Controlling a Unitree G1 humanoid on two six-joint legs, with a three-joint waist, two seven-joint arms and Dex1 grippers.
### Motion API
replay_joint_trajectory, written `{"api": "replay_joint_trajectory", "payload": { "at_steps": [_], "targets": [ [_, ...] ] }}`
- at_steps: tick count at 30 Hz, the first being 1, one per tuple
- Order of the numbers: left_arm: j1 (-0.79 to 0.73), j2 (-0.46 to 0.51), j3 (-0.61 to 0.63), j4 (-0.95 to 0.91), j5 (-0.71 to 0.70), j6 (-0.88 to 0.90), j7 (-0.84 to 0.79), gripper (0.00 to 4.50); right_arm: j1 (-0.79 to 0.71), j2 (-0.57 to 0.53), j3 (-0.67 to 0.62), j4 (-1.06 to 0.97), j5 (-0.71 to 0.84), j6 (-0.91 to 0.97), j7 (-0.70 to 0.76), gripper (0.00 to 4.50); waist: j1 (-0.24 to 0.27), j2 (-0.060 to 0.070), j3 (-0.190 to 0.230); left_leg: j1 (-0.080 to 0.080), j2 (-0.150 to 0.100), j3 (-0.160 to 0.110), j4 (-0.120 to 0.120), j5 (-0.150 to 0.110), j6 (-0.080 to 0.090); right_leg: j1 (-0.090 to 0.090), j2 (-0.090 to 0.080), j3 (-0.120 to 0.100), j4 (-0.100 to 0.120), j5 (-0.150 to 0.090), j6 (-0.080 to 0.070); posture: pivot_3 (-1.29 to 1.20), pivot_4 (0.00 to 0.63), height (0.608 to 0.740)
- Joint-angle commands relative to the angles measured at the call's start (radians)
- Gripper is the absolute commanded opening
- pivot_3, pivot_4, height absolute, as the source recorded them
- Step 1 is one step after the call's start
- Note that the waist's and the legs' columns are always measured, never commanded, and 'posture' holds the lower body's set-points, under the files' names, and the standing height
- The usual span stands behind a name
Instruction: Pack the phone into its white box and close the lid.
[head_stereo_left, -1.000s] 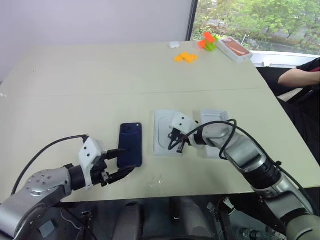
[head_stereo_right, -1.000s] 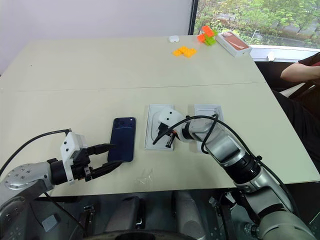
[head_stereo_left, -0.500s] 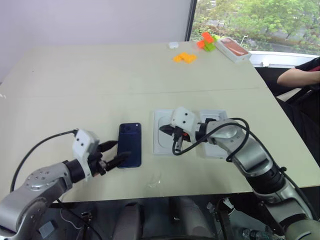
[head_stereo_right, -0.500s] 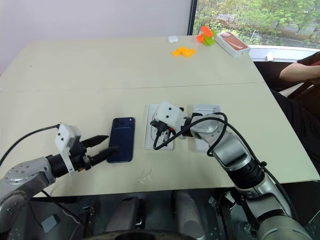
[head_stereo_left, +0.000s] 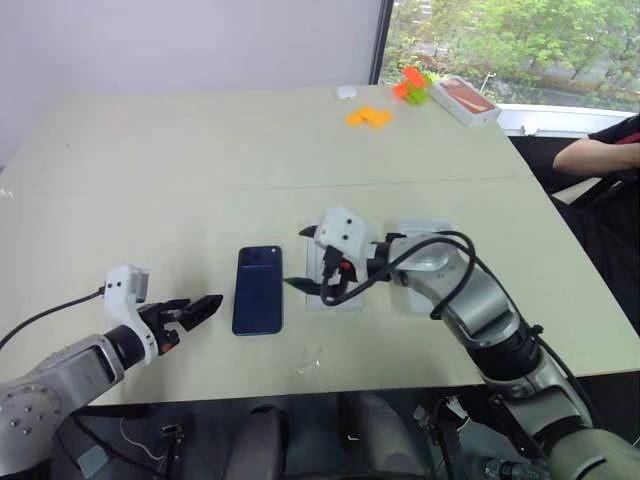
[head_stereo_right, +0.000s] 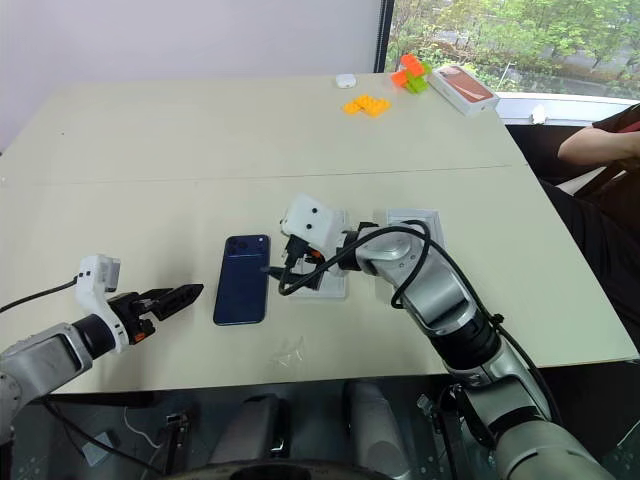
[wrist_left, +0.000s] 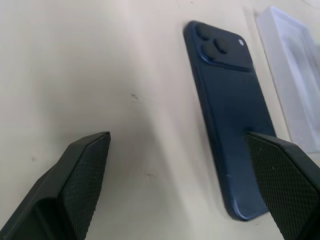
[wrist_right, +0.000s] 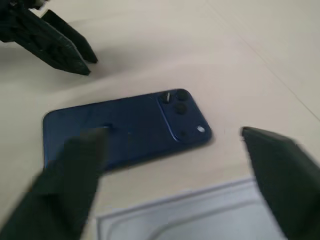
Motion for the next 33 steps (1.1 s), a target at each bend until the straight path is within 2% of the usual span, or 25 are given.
{"api": "replay_joint_trajectory", "payload": {
  "at_steps": [1, 2, 9, 12, 15, 18, 25, 33],
  "targets": [
    [-0.003, 0.002, 0.012, 0.011, -0.085, 0.029, 0.046, 4.5, -0.043, 0.016, 0.016, 0.023, -0.023, 0.024, -0.012, 3.92, 0.001, 0.0, 0.0, 0.0, 0.0, 0.0, 0.0, 0.0, 0.0, 0.0, 0.0, 0.0, 0.0, 0.0, 0.0, 0.0, 0.15, 0.74],
    [-0.007, -0.003, 0.01, 0.016, -0.112, 0.03, 0.058, 4.5, -0.055, 0.014, 0.031, 0.038, -0.039, 0.027, -0.013, 3.57, 0.001, 0.0, 0.0, 0.0, 0.0, 0.0, 0.0, 0.0, 0.0, 0.0, 0.0, 0.0, 0.0, 0.0, 0.0, 0.0, 0.15, 0.74],
    [-0.057, 0.017, -0.038, 0.051, -0.245, 0.047, 0.137, 4.5, -0.125, 0.037, 0.123, 0.112, -0.132, -0.003, -0.015, 0.03, 0.002, 0.0, 0.0, 0.001, -0.001, 0.0, 0.0, 0.001, -0.001, 0.0, 0.0, 0.0, 0.001, 0.0, -0.002, 0.0, 0.15, 0.74],
    [-0.086, 0.03, -0.058, 0.085, -0.29, 0.043, 0.175, 4.5, -0.144, 0.049, 0.16, 0.127, -0.175, -0.007, -0.02, 0.03, 0.002, 0.0, 0.0, 0.001, -0.002, 0.0, 0.0, 0.001, -0.002, 0.0, 0.0, 0.0, 0.001, 0.0, -0.002, 0.0, 0.15, 0.74],
    [-0.122, 0.107, -0.119, 0.151, -0.35, 0.115, 0.202, 4.5, -0.154, 0.067, 0.181, 0.147, -0.194, 0.001, -0.015, 0.03, 0.003, -0.001, 0.0, 0.001, -0.002, -0.001, 0.0, 0.001, -0.002, 0.0, 0.0, 0.0, 0.001, 0.001, -0.002, 0.0, 0.15, 0.74],
    [-0.167, 0.146, -0.178, 0.235, -0.471, 0.142, 0.208, 4.5, -0.17, 0.076, 0.217, 0.181, -0.227, 0.007, -0.004, 0.03, 0.002, 0.0, 0.0, 0.004, -0.002, 0.0, 0.0, 0.001, -0.002, 0.002, 0.0, 0.0, 0.002, 0.0, -0.002, 0.0, 0.15, 0.74],
    [-0.211, 0.211, -0.256, 0.282, -0.509, 0.155, 0.207, 4.5, -0.185, 0.065, 0.296, 0.232, -0.298, -0.021, 0.048, 0.03, 0.002, 0.0, 0.0, 0.007, -0.002, 0.0, -0.001, 0.001, -0.002, 0.007, -0.001, 0.0, -0.001, 0.0, -0.003, 0.0, 0.15, 0.74],
    [-0.23, 0.219, -0.315, 0.299, -0.516, 0.147, 0.218, 4.5, -0.185, 0.09, 0.315, 0.263, -0.315, -0.022, 0.1, 0.03, 0.004, 0.0, -0.001, 0.008, -0.003, 0.0, -0.001, 0.001, -0.002, 0.009, -0.002, 0.0, -0.001, 0.0, -0.003, 0.0, 0.15, 0.74]
  ]
}}
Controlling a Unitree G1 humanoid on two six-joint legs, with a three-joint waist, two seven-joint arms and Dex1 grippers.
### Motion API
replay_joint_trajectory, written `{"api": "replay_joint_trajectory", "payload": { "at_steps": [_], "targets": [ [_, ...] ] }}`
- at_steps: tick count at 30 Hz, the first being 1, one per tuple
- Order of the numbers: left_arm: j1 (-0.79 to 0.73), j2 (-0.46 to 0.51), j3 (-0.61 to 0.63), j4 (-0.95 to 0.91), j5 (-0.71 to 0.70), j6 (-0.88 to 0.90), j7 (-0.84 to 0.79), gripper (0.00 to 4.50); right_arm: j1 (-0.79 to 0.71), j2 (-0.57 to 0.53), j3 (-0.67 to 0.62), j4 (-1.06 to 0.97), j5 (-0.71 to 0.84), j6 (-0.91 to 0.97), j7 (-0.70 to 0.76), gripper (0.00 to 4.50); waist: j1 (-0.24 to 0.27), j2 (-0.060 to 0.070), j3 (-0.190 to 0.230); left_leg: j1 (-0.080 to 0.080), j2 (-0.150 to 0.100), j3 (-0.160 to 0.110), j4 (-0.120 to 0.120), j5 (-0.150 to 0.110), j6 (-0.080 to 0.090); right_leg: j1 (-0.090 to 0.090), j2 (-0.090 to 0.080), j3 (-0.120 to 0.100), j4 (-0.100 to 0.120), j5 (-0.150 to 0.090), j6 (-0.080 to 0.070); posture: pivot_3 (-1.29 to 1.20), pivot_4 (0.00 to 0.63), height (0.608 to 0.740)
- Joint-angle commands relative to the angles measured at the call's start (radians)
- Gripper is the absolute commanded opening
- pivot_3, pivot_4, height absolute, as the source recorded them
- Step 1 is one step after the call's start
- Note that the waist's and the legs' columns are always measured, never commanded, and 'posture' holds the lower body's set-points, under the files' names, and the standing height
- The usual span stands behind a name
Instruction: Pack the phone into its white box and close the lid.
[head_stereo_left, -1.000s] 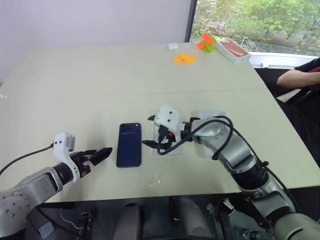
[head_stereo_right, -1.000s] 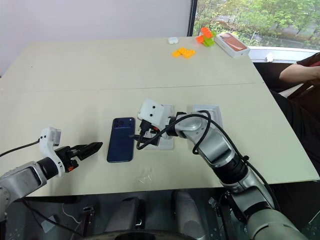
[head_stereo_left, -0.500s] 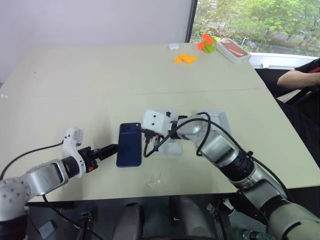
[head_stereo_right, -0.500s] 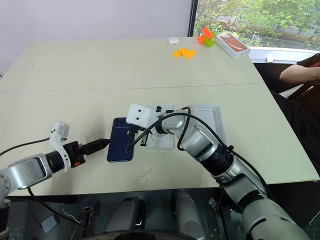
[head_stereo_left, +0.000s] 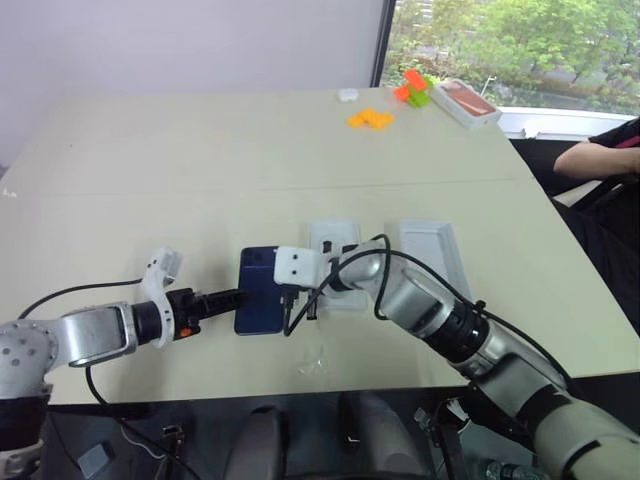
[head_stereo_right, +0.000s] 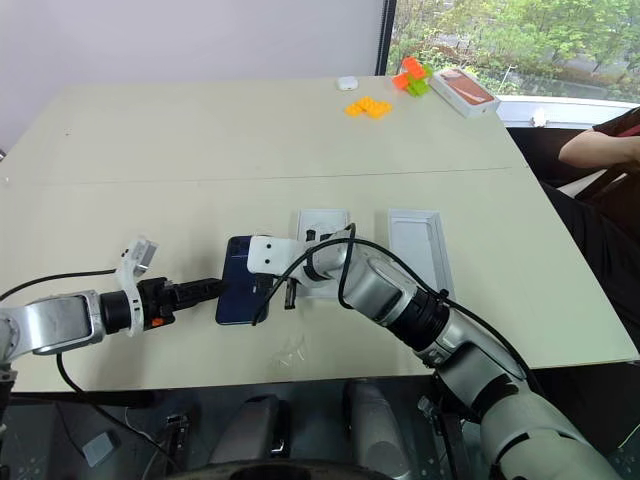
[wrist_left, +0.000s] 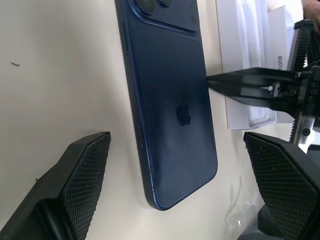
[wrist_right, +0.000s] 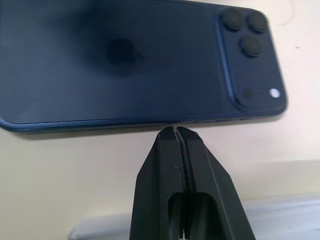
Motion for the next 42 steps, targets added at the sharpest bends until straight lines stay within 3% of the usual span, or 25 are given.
{"api": "replay_joint_trajectory", "payload": {
  "at_steps": [1, 21, 37, 40, 42],
  "targets": [
    [0.018, 0.0, -0.06, 0.005, -0.01, 0.02, 0.011, 4.5, -0.023, 0.019, 0.005, 0.001, -0.014, -0.021, 0.022, 0.03, 0.0, 0.0, 0.0, 0.0, 0.0, 0.0, 0.0, 0.0, 0.0, 0.0, 0.0, 0.0, 0.0, 0.0, 0.0, 0.0, 0.15, 0.74],
    [0.033, -0.066, -0.108, -0.042, -0.081, -0.044, 0.044, 4.5, 0.029, 0.102, -0.06, 0.015, 0.023, -0.016, 0.056, 0.03, 0.0, 0.001, -0.001, 0.005, 0.0, -0.001, 0.0, 0.0, 0.0, 0.005, -0.001, 0.0, -0.002, -0.003, 0.004, 0.0, 0.15, 0.74],
    [0.068, -0.025, -0.117, -0.051, -0.108, -0.097, 0.067, 4.5, 0.03, 0.113, -0.064, 0.016, 0.003, -0.024, 0.048, 0.03, -0.004, 0.001, -0.001, 0.002, -0.001, -0.001, -0.002, 0.0, 0.0, 0.004, -0.003, -0.001, -0.005, -0.001, 0.001, 0.0, 0.15, 0.74],
    [0.077, -0.022, -0.113, -0.053, -0.114, -0.11, 0.065, 3.63, 0.029, 0.11, -0.065, 0.013, 0.003, -0.028, 0.048, 0.0, -0.007, 0.001, 0.0, 0.001, -0.001, -0.001, -0.002, 0.0, 0.0, 0.003, -0.002, -0.001, -0.005, -0.003, 0.005, 0.0, 0.15, 0.74],
    [0.078, -0.018, -0.114, -0.055, -0.117, -0.112, 0.062, 2.67, 0.028, 0.112, -0.066, 0.015, 0.002, -0.028, 0.047, 0.0, -0.006, 0.001, 0.0, 0.001, 0.0, -0.001, -0.003, 0.0, 0.0, 0.003, -0.002, -0.001, -0.005, -0.003, 0.005, 0.0, 0.15, 0.74]
  ]
}}
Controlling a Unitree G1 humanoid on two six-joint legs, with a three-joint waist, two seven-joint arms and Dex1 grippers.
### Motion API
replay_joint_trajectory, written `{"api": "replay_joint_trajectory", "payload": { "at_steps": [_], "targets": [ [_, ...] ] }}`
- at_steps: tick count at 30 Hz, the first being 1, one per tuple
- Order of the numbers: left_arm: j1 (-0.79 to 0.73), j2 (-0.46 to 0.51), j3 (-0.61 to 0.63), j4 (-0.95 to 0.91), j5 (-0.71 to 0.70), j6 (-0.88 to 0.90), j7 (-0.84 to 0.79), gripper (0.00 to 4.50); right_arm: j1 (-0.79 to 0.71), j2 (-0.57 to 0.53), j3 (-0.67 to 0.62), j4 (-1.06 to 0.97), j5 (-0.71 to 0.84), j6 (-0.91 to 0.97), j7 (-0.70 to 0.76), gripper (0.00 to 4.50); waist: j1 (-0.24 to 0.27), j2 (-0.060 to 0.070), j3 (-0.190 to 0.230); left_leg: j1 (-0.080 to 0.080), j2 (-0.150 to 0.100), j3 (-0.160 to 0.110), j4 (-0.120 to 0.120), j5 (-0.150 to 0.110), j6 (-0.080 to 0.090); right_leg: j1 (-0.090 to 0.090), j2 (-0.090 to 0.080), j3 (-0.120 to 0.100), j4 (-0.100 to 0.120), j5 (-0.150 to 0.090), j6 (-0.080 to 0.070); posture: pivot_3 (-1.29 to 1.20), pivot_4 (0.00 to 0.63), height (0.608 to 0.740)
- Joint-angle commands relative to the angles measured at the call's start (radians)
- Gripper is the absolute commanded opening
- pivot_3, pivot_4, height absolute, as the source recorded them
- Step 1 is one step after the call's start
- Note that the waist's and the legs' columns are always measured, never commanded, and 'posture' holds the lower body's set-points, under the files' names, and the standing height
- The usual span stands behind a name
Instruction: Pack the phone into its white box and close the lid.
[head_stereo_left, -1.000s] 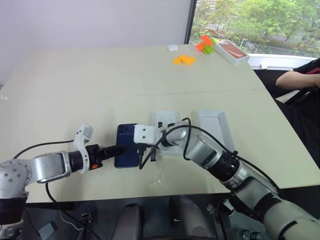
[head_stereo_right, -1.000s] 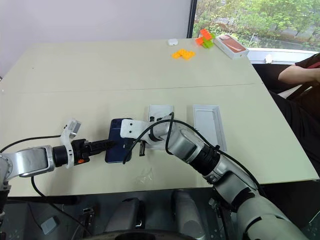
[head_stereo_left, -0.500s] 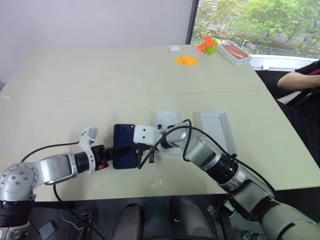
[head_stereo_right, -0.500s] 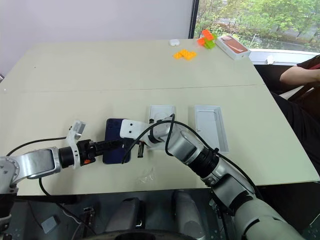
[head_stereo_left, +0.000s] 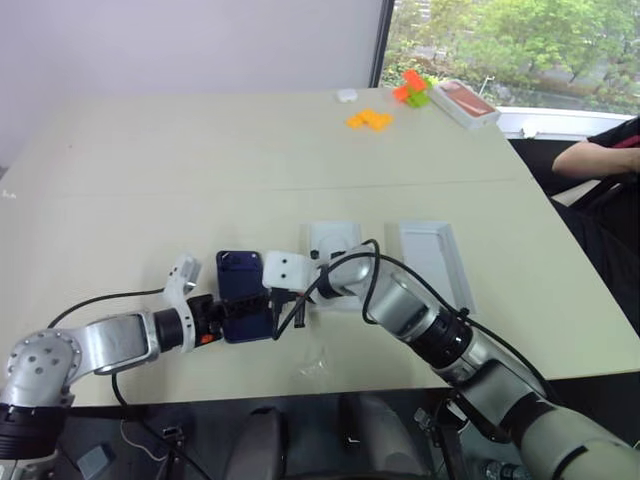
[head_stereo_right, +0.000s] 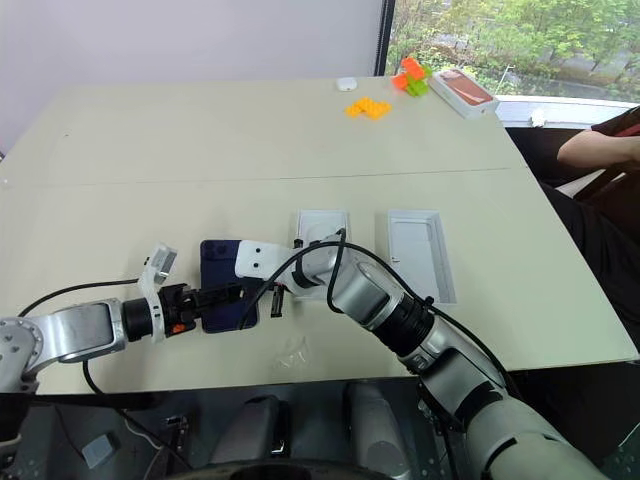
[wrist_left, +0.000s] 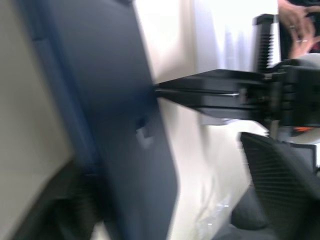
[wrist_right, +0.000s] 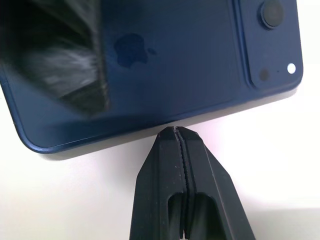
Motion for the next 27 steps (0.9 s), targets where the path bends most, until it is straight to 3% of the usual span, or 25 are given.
{"api": "replay_joint_trajectory", "payload": {
  "at_steps": [1, 3, 17, 21, 27],
  "targets": [
    [0.019, 0.012, -0.022, -0.007, -0.01, 0.01, -0.005, 2.13, -0.01, 0.011, -0.015, -0.029, 0.004, -0.013, -0.003, 0.0, 0.001, 0.0, 0.0, -0.001, 0.0, 0.0, 0.0, 0.0, 0.0, -0.001, 0.0, 0.0, 0.0, 0.0, 0.0, 0.0, 0.15, 0.74],
    [0.023, 0.016, -0.02, -0.013, -0.014, 0.009, -0.01, 1.15, -0.01, 0.012, -0.016, -0.028, 0.004, -0.011, -0.005, 0.0, 0.002, -0.001, 0.0, -0.002, 0.0, 0.0, 0.0, 0.0, 0.0, -0.002, 0.0, 0.0, 0.0, 0.001, -0.002, 0.0, 0.15, 0.74],
    [0.049, 0.021, 0.002, -0.03, -0.035, -0.013, -0.02, 1.15, -0.044, -0.022, -0.084, -0.11, 0.01, 0.026, -0.012, 0.0, 0.001, 0.0, 0.001, -0.003, 0.001, 0.0, 0.0, 0.0, 0.0, -0.004, 0.0, 0.0, 0.0, 0.002, -0.003, 0.0, 0.15, 0.74],
    [0.057, 0.028, 0.01, -0.053, -0.042, -0.024, -0.038, 0.03, -0.045, -0.063, -0.167, -0.229, 0.053, 0.101, -0.002, 0.0, 0.002, 0.0, 0.001, -0.004, 0.001, 0.0, -0.001, 0.0, 0.0, -0.004, 0.001, 0.0, 0.0, 0.002, -0.003, 0.0, 0.15, 0.74],
    [0.051, 0.022, 0.033, -0.101, -0.034, -0.052, -0.086, 0.03, 0.009, -0.178, -0.321, -0.381, 0.136, 0.23, -0.005, 0.0, 0.006, 0.0, 0.001, -0.004, 0.001, 0.0, -0.001, 0.0, 0.0, -0.005, 0.0, 0.0, 0.0, 0.002, -0.003, 0.0, 0.15, 0.74]
  ]
}}
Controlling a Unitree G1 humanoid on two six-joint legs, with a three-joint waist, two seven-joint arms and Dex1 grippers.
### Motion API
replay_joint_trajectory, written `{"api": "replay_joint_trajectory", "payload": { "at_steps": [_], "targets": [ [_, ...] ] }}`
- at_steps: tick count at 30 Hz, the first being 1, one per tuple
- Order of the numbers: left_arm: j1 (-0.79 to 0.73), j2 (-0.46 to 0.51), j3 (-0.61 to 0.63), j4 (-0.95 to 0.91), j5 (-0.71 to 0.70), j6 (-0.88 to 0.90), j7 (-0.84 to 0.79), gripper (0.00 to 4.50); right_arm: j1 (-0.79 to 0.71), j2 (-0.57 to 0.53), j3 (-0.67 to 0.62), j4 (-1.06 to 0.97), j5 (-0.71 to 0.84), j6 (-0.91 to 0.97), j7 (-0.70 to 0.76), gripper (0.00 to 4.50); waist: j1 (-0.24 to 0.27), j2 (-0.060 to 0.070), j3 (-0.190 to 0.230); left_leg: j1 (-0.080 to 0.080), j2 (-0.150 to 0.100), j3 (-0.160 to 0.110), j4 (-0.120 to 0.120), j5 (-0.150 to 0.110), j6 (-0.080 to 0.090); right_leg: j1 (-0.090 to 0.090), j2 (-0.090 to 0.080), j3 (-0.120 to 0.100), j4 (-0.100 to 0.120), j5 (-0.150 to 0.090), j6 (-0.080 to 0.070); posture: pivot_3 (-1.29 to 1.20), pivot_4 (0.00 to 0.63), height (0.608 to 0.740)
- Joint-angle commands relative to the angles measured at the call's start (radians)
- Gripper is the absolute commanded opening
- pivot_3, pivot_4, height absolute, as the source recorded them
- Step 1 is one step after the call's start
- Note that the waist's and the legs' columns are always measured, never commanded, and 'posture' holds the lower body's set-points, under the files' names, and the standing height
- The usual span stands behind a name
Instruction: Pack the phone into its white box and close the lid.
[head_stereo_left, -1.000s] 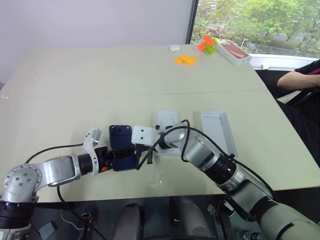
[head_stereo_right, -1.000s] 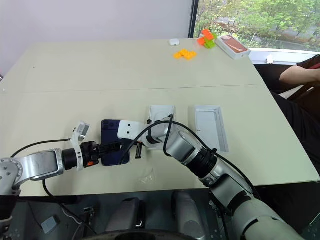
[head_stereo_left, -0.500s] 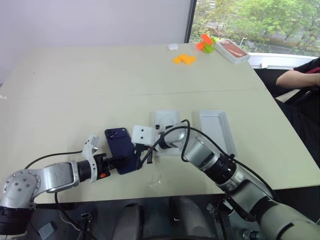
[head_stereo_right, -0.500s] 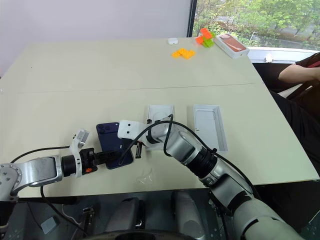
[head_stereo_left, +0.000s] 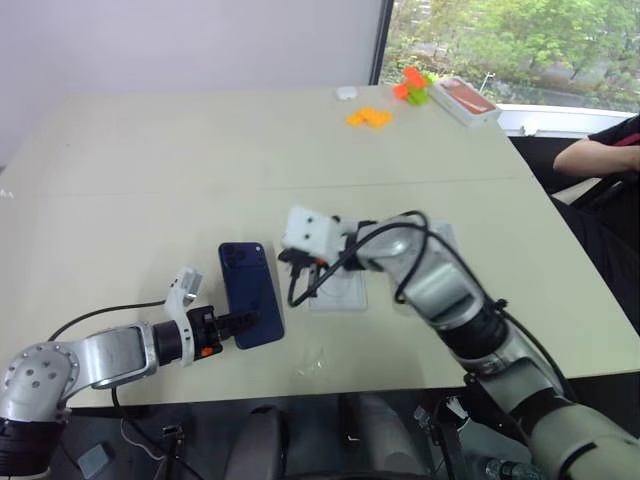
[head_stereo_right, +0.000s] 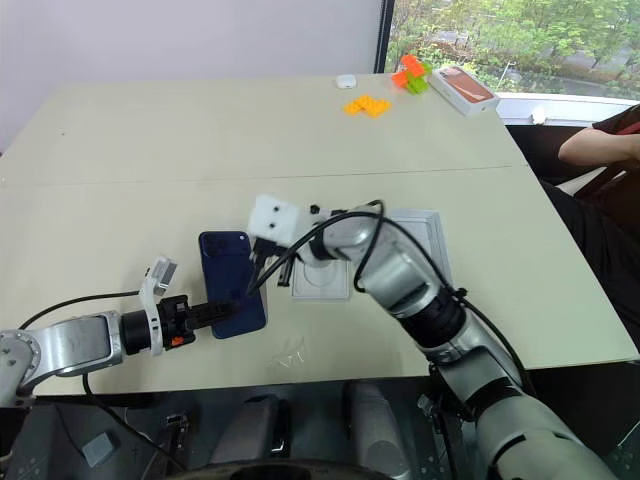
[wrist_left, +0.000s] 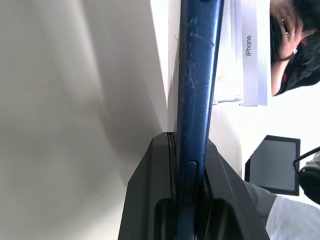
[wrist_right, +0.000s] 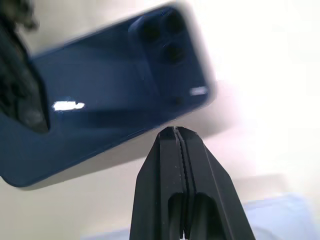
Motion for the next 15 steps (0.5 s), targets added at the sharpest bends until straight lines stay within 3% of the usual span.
{"api": "replay_joint_trajectory", "payload": {
  "at_steps": [1, 6, 15],
  "targets": [
    [-0.006, 0.012, 0.039, -0.057, 0.001, -0.021, -0.047, 0.03, 0.048, -0.078, -0.073, -0.096, 0.046, 0.034, 0.008, 0.0, 0.004, 0.0, 0.0, 0.0, 0.0, 0.0, 0.0, 0.0, 0.0, 0.0, 0.0, 0.0, 0.0, -0.001, 0.001, 0.0, 0.15, 0.74],
    [-0.056, 0.02, 0.012, -0.05, 0.016, -0.015, -0.072, 0.03, 0.165, -0.223, -0.103, -0.158, 0.092, 0.024, 0.039, 0.0, 0.0, 0.0, 0.001, -0.002, -0.001, 0.001, 0.0, 0.0, 0.0, -0.001, -0.001, 0.0, -0.002, -0.003, 0.004, 0.0, 0.15, 0.74],
    [-0.21, 0.005, -0.063, 0.02, -0.005, 0.009, -0.072, 0.03, 0.211, -0.259, -0.016, -0.09, 0.065, -0.062, 0.01, 0.0, -0.001, -0.001, 0.001, -0.006, -0.001, 0.001, -0.001, 0.0, 0.0, -0.008, 0.003, 0.001, 0.0, -0.002, 0.004, 0.0, 0.15, 0.74]
  ]
}}
